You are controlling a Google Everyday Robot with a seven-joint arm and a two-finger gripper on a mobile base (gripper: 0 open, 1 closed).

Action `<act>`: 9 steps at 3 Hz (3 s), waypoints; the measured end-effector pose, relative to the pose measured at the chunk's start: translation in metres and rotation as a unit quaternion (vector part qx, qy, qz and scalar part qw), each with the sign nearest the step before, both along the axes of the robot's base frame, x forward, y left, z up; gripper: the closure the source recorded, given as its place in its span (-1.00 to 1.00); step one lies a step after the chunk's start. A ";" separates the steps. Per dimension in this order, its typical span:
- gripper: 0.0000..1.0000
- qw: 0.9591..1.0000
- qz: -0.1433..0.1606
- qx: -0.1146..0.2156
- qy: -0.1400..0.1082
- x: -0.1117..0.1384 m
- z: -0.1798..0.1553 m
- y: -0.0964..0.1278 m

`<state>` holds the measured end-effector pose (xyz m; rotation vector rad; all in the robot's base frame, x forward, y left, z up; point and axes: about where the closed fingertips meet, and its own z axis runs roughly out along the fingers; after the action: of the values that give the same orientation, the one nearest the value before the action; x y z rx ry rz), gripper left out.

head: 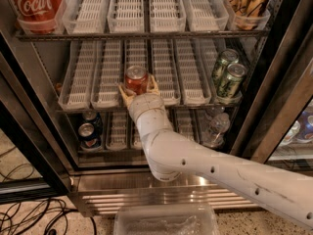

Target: Pick coke can from middle shelf of fridge

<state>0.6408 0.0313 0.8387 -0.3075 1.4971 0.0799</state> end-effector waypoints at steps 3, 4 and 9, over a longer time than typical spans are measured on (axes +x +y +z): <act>1.00 1.000 0.000 0.000 0.000 0.000 0.000 0.000; 1.00 1.000 0.008 0.013 0.000 -0.002 0.010 0.001; 1.00 0.997 0.054 -0.036 0.048 -0.033 0.046 -0.035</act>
Offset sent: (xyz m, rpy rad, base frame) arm 0.0000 0.0000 0.0000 0.0000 0.0000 0.0000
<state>0.6079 -0.0039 0.8848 -0.4473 1.5803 0.1286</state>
